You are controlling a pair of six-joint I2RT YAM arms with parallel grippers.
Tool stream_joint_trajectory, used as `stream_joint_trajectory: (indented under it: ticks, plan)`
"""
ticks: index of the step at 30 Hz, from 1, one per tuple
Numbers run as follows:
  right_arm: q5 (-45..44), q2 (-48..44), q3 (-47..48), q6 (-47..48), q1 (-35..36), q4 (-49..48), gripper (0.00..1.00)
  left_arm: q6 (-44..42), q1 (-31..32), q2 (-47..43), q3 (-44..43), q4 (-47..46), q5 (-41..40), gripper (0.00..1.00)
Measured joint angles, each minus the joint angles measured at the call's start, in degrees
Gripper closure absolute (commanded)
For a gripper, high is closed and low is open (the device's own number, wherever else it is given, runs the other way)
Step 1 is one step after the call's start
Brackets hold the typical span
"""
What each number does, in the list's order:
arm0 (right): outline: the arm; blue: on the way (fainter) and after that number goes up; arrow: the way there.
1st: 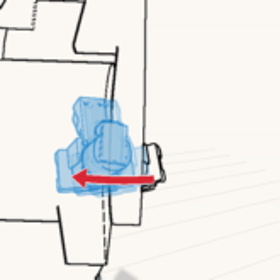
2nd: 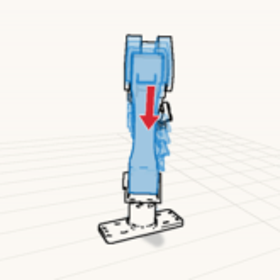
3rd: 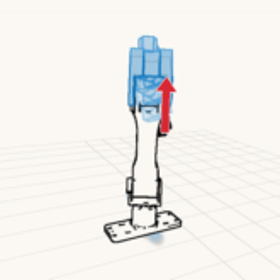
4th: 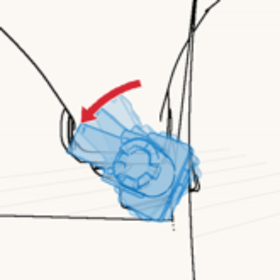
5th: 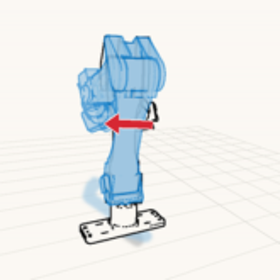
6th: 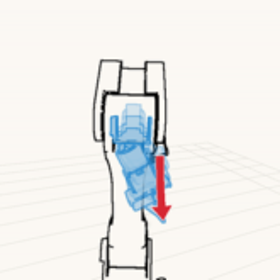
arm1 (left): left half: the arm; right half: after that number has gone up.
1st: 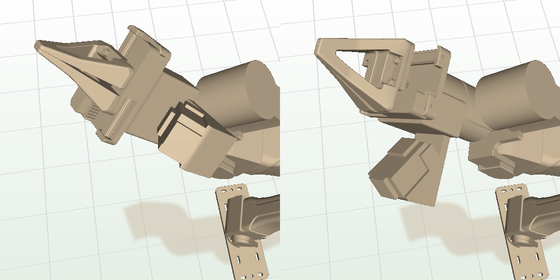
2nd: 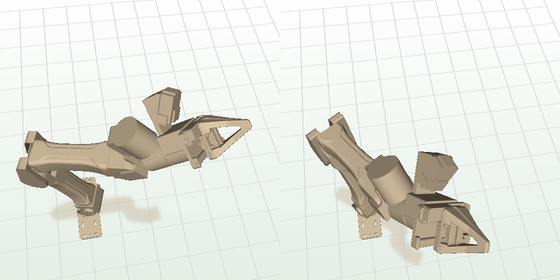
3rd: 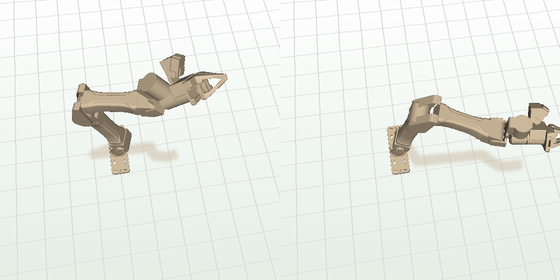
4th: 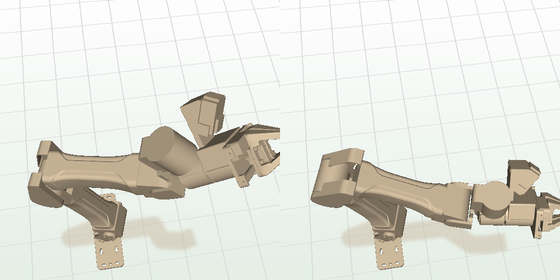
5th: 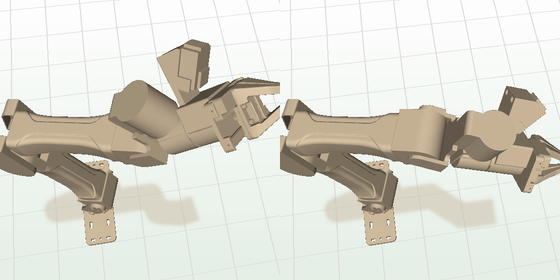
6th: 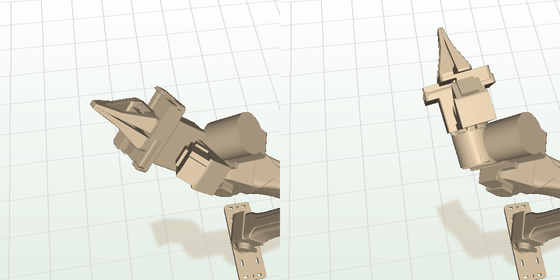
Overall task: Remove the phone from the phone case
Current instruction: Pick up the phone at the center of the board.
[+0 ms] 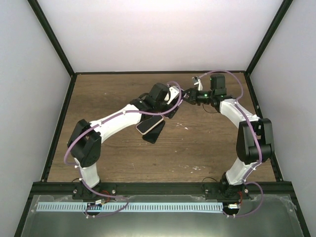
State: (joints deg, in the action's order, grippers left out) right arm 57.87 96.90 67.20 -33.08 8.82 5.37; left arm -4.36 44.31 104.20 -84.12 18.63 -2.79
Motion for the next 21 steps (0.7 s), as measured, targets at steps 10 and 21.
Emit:
stream_joint_trajectory:
  ticks: [10, 21]
  plan:
    - [1.8, -0.3, 2.8, 8.3, -0.8, 3.3, 0.99, -1.2, -2.5, -8.3, 1.3, 1.7, 8.1, 0.0]
    - [19.8, -3.1, 4.7, 21.3, -3.9, 4.0, 0.99, 1.5, -16.1, -17.9, 8.6, 7.1, 36.6, 0.01]
